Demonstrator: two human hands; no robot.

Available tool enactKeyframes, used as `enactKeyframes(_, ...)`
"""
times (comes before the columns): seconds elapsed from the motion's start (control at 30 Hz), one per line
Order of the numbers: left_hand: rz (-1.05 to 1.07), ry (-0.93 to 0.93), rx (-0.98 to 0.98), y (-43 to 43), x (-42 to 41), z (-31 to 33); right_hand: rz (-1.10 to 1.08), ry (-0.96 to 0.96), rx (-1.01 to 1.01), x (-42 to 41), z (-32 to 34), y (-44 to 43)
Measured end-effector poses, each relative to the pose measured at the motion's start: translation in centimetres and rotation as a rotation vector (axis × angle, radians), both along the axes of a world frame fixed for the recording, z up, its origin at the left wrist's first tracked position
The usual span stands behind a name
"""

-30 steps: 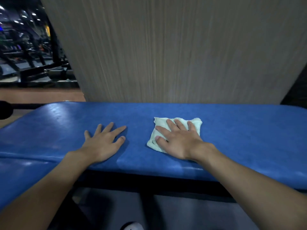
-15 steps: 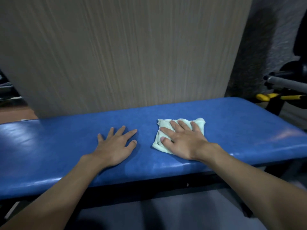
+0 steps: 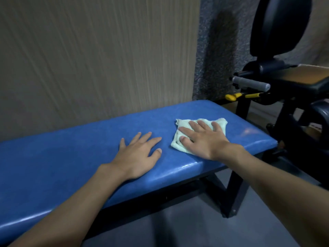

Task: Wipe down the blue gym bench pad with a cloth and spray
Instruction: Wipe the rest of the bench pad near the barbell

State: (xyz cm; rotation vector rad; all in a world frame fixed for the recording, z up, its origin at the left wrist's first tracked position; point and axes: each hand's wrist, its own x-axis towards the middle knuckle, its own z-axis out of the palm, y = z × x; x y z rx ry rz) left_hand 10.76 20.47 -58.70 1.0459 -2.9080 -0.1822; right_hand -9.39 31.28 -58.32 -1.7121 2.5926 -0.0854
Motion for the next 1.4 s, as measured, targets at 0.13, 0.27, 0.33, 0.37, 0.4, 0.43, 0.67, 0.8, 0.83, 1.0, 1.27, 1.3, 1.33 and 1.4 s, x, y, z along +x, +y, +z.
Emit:
enactKeyframes(0.13,-0.055,-0.002,-0.008,1.8,-3.6,-0.5,-0.112,0.007,-0.021,-4.0,0.0,2.3)
enactKeyframes(0.27,-0.039,-0.001,-0.017,1.8,-3.8,-0.8,-0.243,-0.004,-0.100,-7.0,-0.3,4.7)
enactKeyframes(0.33,-0.038,-0.001,-0.010,1.8,-3.6,-0.8,-0.321,-0.019,-0.165,-7.9,-0.8,5.9)
enactKeyframes(0.37,-0.037,-0.002,-0.007,1.8,-3.7,-0.7,-0.365,-0.028,-0.197,-8.0,-1.0,6.4)
enactKeyframes(0.4,-0.036,-0.005,-0.006,1.8,-3.7,-0.6,-0.411,-0.036,-0.225,-8.0,-1.3,6.8)
enactKeyframes(0.43,-0.037,-0.011,-0.008,1.9,-3.7,-0.5,-0.454,-0.042,-0.248,-7.7,-1.6,7.0)
enactKeyframes(0.67,-0.062,0.005,0.011,1.8,-3.4,0.0,-0.311,-0.041,-0.227,-2.3,-2.0,6.4)
enactKeyframes(0.8,-0.054,-0.005,0.012,0.6,-0.6,0.3,-0.250,0.041,-0.320,-1.9,-2.1,7.0)
enactKeyframes(0.83,-0.045,0.001,0.008,0.4,0.3,0.2,-0.287,0.049,-0.321,-1.7,-2.4,7.0)
enactKeyframes(1.0,-0.047,0.060,-0.012,0.0,3.1,-0.1,-0.243,0.072,-0.284,1.1,-2.6,5.1)
enactKeyframes(1.27,0.066,0.025,-0.007,-0.7,7.0,0.3,-0.134,0.058,-0.167,6.0,-1.5,2.2)
enactKeyframes(1.3,0.077,0.028,-0.006,-0.9,7.7,0.3,-0.119,0.051,-0.148,6.9,-1.3,1.6)
enactKeyframes(1.33,0.089,0.029,-0.006,-1.0,8.5,0.2,-0.104,0.046,-0.132,7.7,-1.3,1.1)
enactKeyframes(1.4,0.120,0.027,-0.005,-1.3,10.2,0.2,-0.073,0.041,-0.109,9.3,-1.2,-0.2)
